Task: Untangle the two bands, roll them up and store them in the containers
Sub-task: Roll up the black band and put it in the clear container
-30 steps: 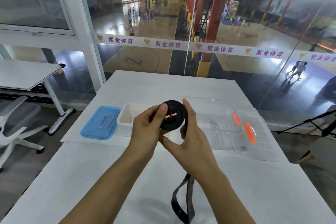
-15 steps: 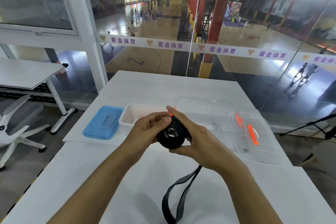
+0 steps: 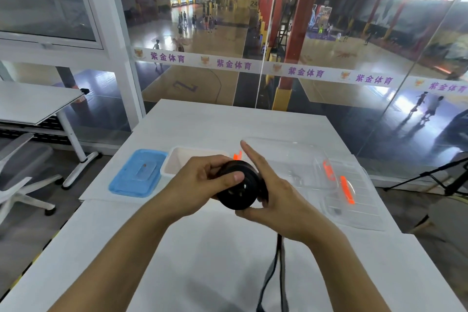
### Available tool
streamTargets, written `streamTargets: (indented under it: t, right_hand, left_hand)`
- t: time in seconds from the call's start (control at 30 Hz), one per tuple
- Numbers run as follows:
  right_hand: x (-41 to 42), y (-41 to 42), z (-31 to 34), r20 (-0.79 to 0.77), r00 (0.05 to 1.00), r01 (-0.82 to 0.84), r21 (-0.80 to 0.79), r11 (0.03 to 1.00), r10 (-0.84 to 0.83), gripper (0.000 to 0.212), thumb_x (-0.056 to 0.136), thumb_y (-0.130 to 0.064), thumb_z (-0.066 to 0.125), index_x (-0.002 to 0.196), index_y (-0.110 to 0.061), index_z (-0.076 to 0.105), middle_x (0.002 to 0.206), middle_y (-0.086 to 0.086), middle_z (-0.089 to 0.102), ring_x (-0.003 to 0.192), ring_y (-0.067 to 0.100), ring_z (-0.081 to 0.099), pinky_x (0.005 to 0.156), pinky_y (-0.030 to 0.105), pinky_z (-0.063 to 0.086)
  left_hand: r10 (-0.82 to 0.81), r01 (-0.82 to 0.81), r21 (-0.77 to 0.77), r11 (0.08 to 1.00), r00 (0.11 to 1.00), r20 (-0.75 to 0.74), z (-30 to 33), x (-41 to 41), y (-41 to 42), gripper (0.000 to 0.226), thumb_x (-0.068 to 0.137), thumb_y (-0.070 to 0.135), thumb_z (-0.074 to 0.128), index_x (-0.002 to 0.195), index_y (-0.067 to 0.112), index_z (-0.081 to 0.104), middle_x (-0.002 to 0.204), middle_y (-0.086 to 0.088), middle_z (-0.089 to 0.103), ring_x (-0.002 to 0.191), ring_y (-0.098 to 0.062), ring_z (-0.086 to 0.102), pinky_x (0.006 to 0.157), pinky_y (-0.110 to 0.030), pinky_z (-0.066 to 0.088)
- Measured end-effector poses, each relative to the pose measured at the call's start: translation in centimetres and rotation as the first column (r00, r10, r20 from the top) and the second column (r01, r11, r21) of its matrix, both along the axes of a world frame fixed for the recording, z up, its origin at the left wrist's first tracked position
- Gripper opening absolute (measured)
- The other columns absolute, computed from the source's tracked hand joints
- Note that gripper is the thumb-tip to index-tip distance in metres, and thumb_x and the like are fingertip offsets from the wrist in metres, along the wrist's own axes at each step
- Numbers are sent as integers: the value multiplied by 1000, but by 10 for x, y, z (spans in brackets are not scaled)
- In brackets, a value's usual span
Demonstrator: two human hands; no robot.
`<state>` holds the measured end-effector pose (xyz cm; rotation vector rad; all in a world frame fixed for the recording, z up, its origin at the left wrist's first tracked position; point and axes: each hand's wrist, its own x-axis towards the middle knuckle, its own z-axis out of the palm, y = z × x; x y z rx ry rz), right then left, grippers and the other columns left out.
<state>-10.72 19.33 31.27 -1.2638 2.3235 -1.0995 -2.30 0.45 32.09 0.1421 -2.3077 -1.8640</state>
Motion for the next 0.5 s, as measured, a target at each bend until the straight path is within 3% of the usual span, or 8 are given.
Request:
streamTargets:
  t: [0.07,0.13,0.2,0.3,0.4,0.5]
  right_hand:
    - [3,2,-6,54,998,38,-72,997,-34,113,85,-21,82,152,-69,5,131,1,64,106,28,66,99,47,55]
    - [8,1,-14,95,992,93,-143,985,-80,111,85,-23,83,153,-67,7,139,-18,59,120,20,63,106,41,53]
    - [9,-3,-19,87,985,164,-180,970,-151,110,84,-29,84,152,-67,7,139,-30,54,122,7,61,107,31,52]
    - [13,-13,-27,98,968,247,-201,948,-231,108,84,-37,83,152,-67,5,143,-30,53,109,-7,58,105,21,49]
    - [21,-26,-36,115,952,304,-265,915,-283,99,85,-37,80,155,-62,14,154,-38,39,134,-13,46,114,25,44]
    - [27,-40,-37,176,921,387,-327,862,-347,92,82,-44,79,155,-58,23,150,-38,44,138,-12,44,116,27,43]
  left_hand:
    - [74,-70,60,996,995,-69,-2,-5,7,20,95,20,67,114,17,72,102,0,80,98,-13,76,76,-24,61]
    - [152,-141,105,984,983,-102,-6,-9,13,18,96,19,67,113,18,73,102,0,80,97,-13,76,75,-23,61]
    - [247,-223,180,958,962,-119,-8,-16,21,19,95,21,67,113,17,74,100,0,80,98,-15,76,74,-24,62]
    - [403,-355,309,882,909,-105,-9,-26,22,22,95,27,68,113,17,73,102,-2,80,100,-20,76,80,-34,65]
    - [507,-438,415,797,859,-66,-12,-32,19,23,97,26,66,114,13,71,109,-10,78,102,-29,76,85,-43,65]
    - [560,-476,503,721,828,-19,-16,-34,27,30,95,31,67,116,10,70,109,-11,77,102,-31,76,89,-50,62]
